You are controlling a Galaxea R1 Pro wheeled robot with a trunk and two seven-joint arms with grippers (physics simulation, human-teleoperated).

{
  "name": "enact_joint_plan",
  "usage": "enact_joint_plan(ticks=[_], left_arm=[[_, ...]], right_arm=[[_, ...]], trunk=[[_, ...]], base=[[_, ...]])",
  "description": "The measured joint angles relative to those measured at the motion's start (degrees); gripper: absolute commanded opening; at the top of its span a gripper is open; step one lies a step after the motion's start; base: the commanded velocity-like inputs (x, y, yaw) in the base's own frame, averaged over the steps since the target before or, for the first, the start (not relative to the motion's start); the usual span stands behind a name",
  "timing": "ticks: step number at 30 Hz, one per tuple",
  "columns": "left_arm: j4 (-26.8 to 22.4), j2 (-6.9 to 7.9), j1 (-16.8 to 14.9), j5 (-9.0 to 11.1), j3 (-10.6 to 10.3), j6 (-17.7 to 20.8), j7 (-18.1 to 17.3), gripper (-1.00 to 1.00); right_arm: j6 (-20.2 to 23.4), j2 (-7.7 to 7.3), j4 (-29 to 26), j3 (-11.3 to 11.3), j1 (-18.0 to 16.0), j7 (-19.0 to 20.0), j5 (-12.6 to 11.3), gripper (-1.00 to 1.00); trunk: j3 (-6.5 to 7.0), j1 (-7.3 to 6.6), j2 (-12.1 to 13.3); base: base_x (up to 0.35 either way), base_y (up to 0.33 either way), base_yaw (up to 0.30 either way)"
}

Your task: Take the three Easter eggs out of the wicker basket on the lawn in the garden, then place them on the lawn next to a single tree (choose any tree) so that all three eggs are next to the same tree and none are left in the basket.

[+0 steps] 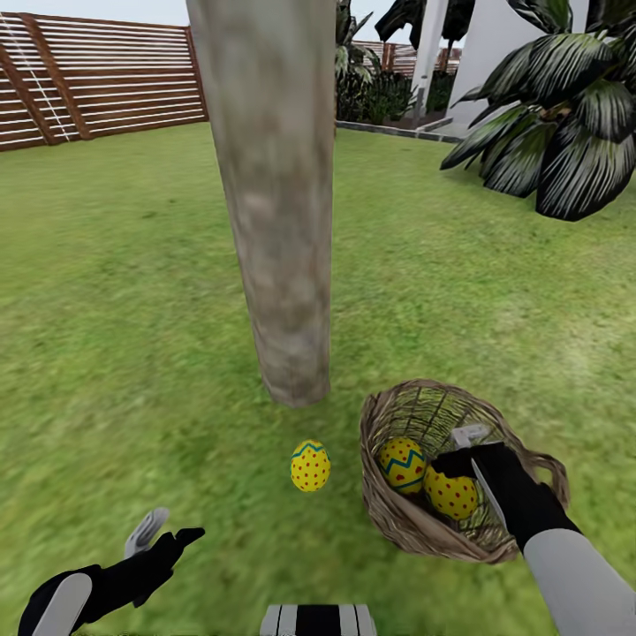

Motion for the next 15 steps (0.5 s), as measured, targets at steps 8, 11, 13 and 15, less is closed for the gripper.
enact_joint_plan(ticks=[8, 11, 13, 15], left_arm=[[0.00, 0.00, 0.00, 0.08, 0.00, 0.00, 0.03, 1.00], [0.01, 0.00, 0.00, 0.14, 0.00, -0.03, -0.23, 1.00], [0.01, 0.00, -0.01, 0.16, 0.00, -0.05, -0.41, 1.00], [0.01, 0.00, -0.01, 0.17, 0.00, -0.05, -0.50, 1.00]], right_arm=[[0.07, 0.03, 0.33, 3.14, 0.00, 0.02, 0.74, 1.00], [0.07, 0.03, 0.36, 3.38, 0.00, 0.11, 0.80, 1.00], [0.07, 0.03, 0.37, 3.39, -0.04, 0.19, 0.79, 1.00], [0.07, -0.01, 0.37, 3.36, -0.11, 0.26, 0.82, 1.00]], trunk=[[-1.34, 0.15, -0.08], [-1.34, 0.15, -0.08], [-1.34, 0.15, -0.08], [-1.34, 0.15, -0.08]], base=[[0.000, 0.000, -0.001], [0.000, 0.000, 0.000], [0.000, 0.000, 0.000], [0.000, 0.000, 0.000]])
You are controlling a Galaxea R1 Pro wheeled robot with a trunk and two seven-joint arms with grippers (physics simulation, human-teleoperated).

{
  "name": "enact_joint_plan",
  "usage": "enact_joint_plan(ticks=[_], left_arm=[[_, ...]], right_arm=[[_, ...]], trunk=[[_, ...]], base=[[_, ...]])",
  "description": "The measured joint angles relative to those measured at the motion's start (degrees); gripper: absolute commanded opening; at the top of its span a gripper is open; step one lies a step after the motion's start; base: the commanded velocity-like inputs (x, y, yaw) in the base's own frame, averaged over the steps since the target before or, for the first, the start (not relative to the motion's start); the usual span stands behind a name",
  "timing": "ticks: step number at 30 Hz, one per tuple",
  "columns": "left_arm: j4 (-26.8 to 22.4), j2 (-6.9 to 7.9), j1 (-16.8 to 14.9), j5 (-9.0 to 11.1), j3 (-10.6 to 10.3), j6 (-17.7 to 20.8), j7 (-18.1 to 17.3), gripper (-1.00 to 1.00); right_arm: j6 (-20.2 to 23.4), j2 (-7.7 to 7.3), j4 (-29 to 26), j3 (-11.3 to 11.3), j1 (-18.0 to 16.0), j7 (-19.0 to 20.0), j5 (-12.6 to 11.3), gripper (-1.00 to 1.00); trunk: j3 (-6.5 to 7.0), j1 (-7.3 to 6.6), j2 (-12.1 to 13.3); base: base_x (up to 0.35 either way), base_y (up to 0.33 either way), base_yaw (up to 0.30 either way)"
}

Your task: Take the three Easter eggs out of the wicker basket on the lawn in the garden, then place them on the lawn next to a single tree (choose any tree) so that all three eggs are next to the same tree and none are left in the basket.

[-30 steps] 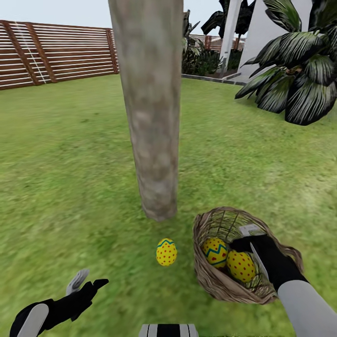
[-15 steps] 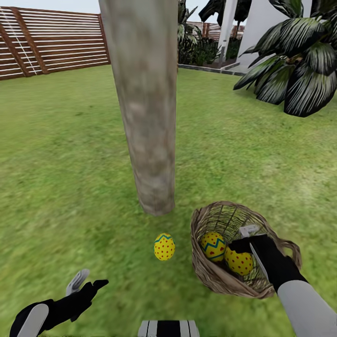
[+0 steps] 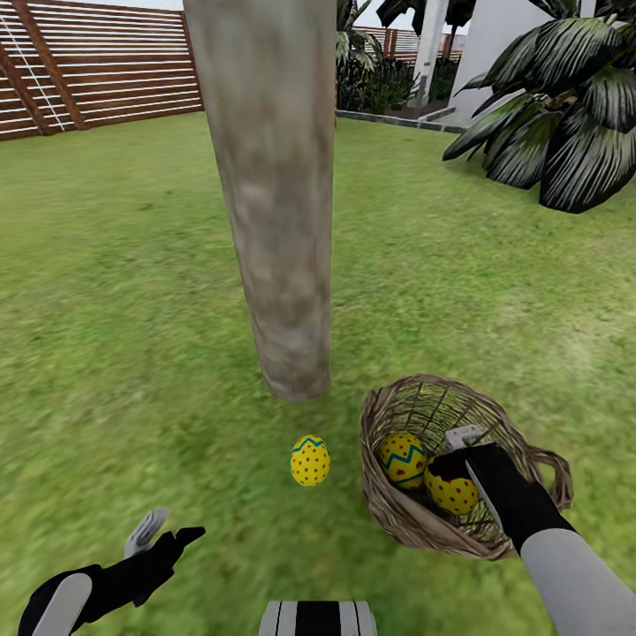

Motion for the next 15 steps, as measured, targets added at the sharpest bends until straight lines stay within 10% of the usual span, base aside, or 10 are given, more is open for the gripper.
enact_joint_plan(ticks=[15], left_arm=[[0.00, 0.00, 0.00, 0.09, 0.00, 0.07, -0.05, 1.00]], right_arm=[[-0.37, -0.05, -0.50, 0.01, -0.08, 0.14, -0.12, 1.00]], trunk=[[-1.33, 0.15, -0.08]], base=[[0.000, 0.000, 0.000]])
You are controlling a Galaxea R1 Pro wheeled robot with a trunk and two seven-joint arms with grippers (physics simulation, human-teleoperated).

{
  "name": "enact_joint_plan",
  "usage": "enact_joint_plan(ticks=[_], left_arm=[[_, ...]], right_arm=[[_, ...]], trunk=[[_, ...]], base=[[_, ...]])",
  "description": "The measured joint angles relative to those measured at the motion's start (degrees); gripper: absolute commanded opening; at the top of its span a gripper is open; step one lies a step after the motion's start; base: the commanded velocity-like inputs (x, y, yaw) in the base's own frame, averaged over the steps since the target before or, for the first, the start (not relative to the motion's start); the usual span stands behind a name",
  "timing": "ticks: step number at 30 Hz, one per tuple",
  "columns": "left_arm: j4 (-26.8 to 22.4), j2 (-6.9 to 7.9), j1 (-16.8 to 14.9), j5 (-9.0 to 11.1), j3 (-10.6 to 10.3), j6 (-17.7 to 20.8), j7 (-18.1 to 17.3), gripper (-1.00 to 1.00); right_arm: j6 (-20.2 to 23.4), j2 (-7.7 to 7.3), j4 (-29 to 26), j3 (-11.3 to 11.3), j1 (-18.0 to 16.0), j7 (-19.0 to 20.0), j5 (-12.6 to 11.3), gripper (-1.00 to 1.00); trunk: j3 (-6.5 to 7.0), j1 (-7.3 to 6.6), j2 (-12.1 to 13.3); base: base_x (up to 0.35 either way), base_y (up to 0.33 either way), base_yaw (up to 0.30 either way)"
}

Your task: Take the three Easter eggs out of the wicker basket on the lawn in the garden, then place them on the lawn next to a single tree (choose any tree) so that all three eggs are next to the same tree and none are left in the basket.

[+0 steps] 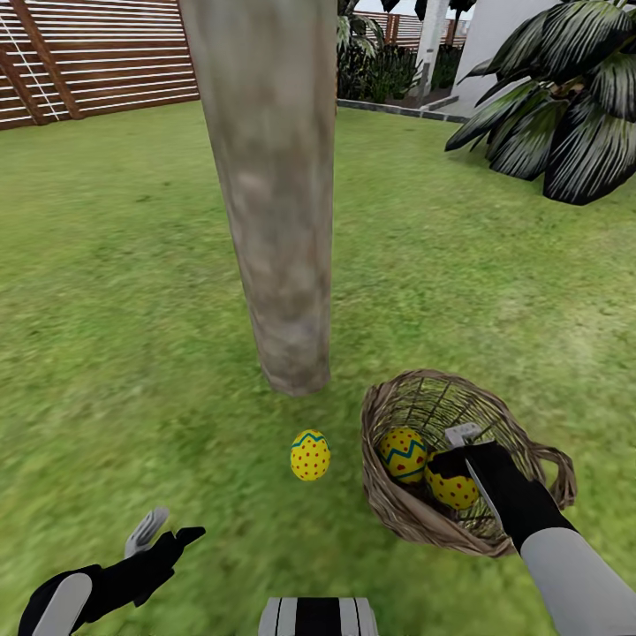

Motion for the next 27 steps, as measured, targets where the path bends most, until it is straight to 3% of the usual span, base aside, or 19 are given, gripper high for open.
enact_joint_plan(ticks=[15, 21, 27], left_arm=[[0.00, -0.07, 0.00, 0.01, -0.06, -0.04, -0.03, 1.00], [0.00, -0.09, -0.06, -0.08, -0.08, 0.01, 0.29, 1.00], [0.00, -0.09, -0.08, -0.03, -0.09, 0.01, 0.04, 1.00]], right_arm=[[-0.68, -0.43, -0.25, 0.14, 0.02, -0.02, -0.01, 1.00], [-0.75, -0.52, -0.32, 0.15, 0.02, -0.02, -0.01, 1.00], [-0.77, -0.60, -0.36, 0.15, 0.02, -0.02, -0.01, 1.00]], trunk=[[0.00, 0.00, 0.00], [-1.32, 0.16, -0.08], [-1.33, 0.15, -0.08]], base=[[0.000, 0.000, 0.000], [0.000, 0.000, 0.000], [0.000, 0.000, 0.000]])
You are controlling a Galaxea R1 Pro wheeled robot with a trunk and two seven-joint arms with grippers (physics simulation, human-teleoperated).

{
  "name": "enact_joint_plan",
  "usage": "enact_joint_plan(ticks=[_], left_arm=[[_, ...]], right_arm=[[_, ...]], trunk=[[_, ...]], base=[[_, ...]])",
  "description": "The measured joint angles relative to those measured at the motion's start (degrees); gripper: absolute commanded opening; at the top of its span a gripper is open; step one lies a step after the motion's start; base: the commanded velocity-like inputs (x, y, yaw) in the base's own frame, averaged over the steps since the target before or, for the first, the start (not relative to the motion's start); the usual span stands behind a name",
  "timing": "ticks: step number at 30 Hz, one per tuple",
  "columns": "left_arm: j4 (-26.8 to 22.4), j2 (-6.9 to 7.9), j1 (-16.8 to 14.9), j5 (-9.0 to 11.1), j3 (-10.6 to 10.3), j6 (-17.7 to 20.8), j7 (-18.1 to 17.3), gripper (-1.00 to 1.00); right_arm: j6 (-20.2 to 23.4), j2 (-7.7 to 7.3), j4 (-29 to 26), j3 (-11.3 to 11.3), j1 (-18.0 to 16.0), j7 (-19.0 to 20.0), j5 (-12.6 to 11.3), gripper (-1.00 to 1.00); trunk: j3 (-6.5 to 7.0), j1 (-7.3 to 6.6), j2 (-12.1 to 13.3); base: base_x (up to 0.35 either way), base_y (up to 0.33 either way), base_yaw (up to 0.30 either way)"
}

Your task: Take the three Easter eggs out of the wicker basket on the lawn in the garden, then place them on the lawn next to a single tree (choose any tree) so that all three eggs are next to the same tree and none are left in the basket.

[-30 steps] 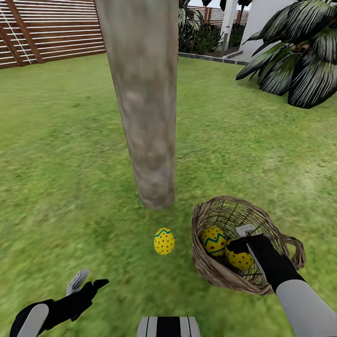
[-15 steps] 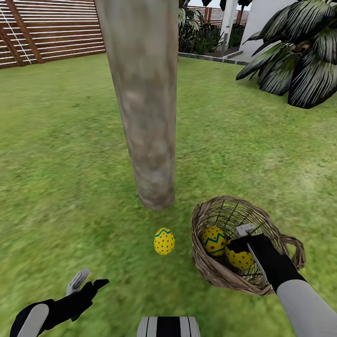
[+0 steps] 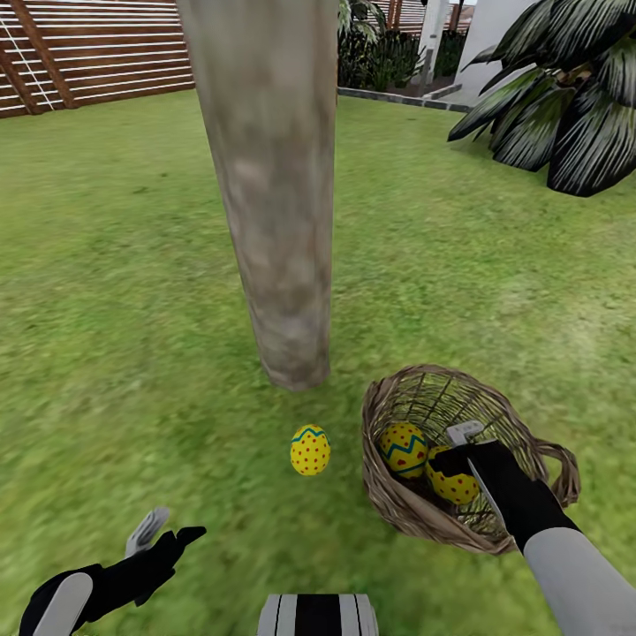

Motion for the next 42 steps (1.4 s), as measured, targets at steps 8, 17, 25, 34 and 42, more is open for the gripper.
enact_joint_plan(ticks=[8, 17, 25, 34, 42], left_arm=[[0.00, 0.00, 0.00, -0.07, 0.00, 0.00, 0.26, 1.00], [0.00, 0.00, 0.00, -0.06, 0.00, 0.00, -0.04, 1.00], [0.08, 0.00, 0.00, -0.06, 0.00, 0.00, -0.03, 1.00], [0.08, 0.00, 0.00, 0.04, 0.01, 0.00, -0.10, 1.00], [0.08, 0.00, 0.00, 0.00, 0.01, 0.00, -0.08, 1.00]], right_arm=[[0.01, -0.03, -0.01, -0.06, 0.00, 0.00, 0.00, 1.00], [0.08, -0.06, -0.01, -0.09, 0.00, 0.00, 0.00, 1.00], [-0.15, -0.07, -0.20, -0.11, -0.05, -0.15, 1.48, 1.00], [-0.10, -0.08, -0.22, -0.11, -0.05, -0.14, 1.39, 1.00], [-0.03, -0.04, -0.28, -0.18, -0.05, -0.16, 1.44, 1.00]], trunk=[[-1.10, 0.13, -0.06], [-1.54, 0.18, -0.09], [-2.64, 0.30, -0.16], [-2.87, 0.32, -0.18], [-2.87, 0.32, -0.18]], base=[[0.000, 0.000, 0.000], [0.000, 0.000, 0.000], [0.000, 0.000, 0.000], [0.000, 0.000, 0.000], [0.000, 0.000, 0.000]])
